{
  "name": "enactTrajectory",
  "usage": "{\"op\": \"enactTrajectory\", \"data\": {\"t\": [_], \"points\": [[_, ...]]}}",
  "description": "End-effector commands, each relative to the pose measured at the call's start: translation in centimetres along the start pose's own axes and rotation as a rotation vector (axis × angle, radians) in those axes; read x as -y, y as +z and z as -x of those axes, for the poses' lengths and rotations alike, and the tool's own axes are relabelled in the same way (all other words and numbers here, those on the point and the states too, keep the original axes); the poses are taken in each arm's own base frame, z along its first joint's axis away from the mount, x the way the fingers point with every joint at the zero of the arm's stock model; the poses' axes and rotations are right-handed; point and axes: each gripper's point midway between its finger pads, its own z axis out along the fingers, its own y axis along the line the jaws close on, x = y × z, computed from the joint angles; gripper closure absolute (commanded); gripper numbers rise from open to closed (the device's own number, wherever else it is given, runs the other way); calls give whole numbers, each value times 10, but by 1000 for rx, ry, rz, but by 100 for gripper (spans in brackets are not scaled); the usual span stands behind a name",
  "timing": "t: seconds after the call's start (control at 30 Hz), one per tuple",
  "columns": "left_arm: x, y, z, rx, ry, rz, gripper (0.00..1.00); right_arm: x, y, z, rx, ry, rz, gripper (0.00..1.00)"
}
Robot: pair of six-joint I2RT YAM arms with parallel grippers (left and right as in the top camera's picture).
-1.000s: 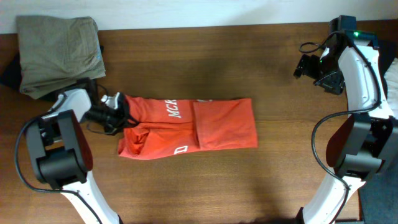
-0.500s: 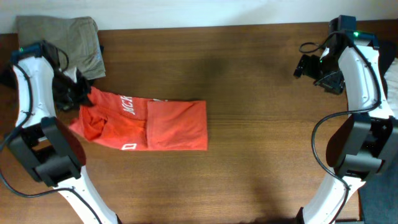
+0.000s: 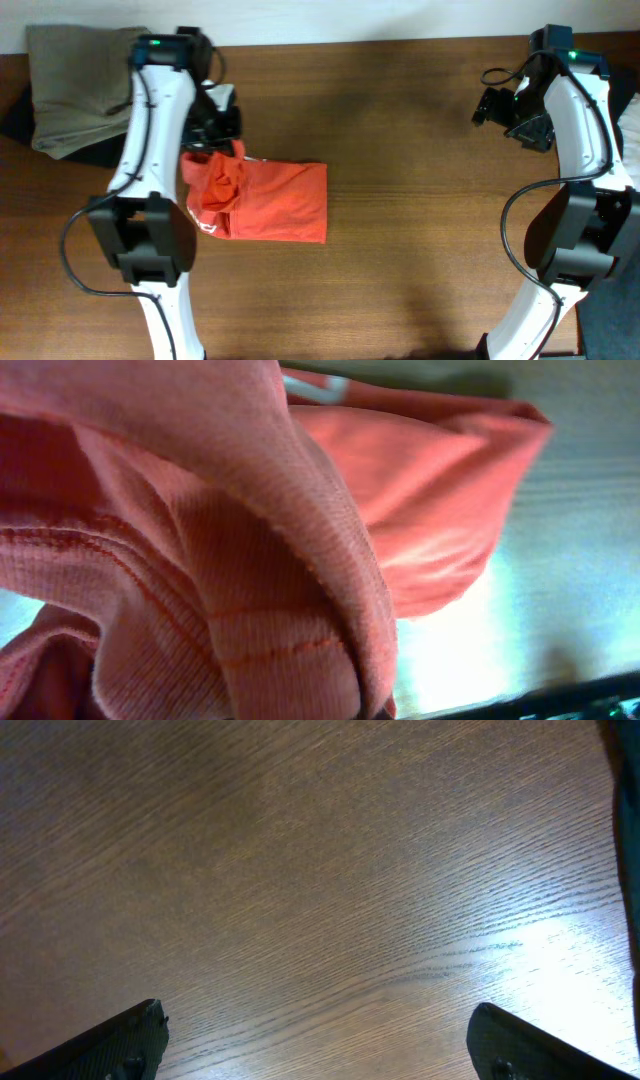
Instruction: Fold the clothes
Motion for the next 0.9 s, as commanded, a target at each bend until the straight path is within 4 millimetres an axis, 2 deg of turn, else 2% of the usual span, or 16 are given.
{"op": "enactTrajectory", "data": {"t": [0.0,0.23,0.43,0.63,0.7,0.8,0.87], "points": [[36,2,2,27,66,-1,100,0,-3,4,14,10,-1,1],[74,33,-6,-5,96,7,99,0,-3,4,14,10,-1,1],[88,60,-14,-35,98,17,99,0,-3,4,14,10,-1,1],[102,70,-17,-34,104,18,99,0,-3,4,14,10,-1,1],[109,72,-18,-27,121,16,90,0,-3,4,14,10,-1,1],[119,74,-22,-28,149,17,90,0,-3,4,14,10,-1,1],[125,75,-25,-31,163,19,84,0,-3,4,14,10,-1,1]]}}
